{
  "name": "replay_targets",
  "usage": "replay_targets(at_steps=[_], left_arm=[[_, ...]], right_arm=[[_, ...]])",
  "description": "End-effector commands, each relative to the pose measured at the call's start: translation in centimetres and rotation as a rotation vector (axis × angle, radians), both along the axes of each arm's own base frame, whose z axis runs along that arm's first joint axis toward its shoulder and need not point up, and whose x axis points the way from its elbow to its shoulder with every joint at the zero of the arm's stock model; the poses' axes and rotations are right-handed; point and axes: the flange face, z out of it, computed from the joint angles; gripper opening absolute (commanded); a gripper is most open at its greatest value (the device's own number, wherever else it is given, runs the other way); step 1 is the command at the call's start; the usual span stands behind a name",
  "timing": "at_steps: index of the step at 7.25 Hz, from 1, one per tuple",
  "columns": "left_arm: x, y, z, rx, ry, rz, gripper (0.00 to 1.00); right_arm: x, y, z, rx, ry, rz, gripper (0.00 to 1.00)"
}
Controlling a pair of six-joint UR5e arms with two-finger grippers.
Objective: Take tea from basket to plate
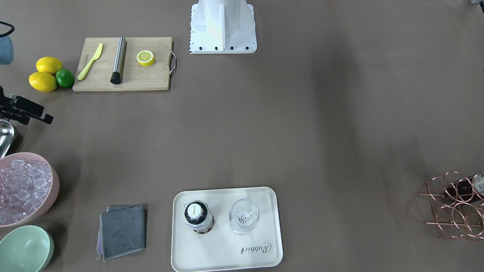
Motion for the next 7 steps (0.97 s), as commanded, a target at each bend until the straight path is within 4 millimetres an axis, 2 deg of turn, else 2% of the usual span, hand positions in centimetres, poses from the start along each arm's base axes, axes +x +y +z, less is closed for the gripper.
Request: replay_targets(at_steps=[1,2,3,4,5,6,7], left_arm=[[-2.1,0.3,1.2,-0.025,-0.002,-0.053,0.98],[-2.1,-0.2,1.6,-0.029,-0.005,-0.051,0.98],[-2.0,-0.3,1.8,-0.03,-0.007,-0.049,0.98],[-2.0,-0.3,1.7,-0.029,-0.007,-0.049,0.98],[-1.8,-0.3,1.6,-0.027,-0.005,-0.044,0.98],[-1.4,-0.4,1.6,-0.027,-0.005,-0.035,0.98],[-1.4,-0.4,1.7,-0.029,-0.005,-0.035,0.98]], right_arm=[[7.4,7.9,10.2,0.06,0.146,-0.023,1.0],[10.9,9.3,13.4,0.129,0.217,-0.067,1.0],[15.1,9.5,15.1,0.152,0.267,-0.11,1.0],[19.6,9.6,15.9,0.143,0.316,-0.145,1.0],[22.8,7.7,14.8,0.152,0.385,-0.184,1.0],[23.3,6.1,13.7,0.148,0.4,-0.229,1.0],[23.3,5.4,13.0,0.139,0.4,-0.225,1.0]])
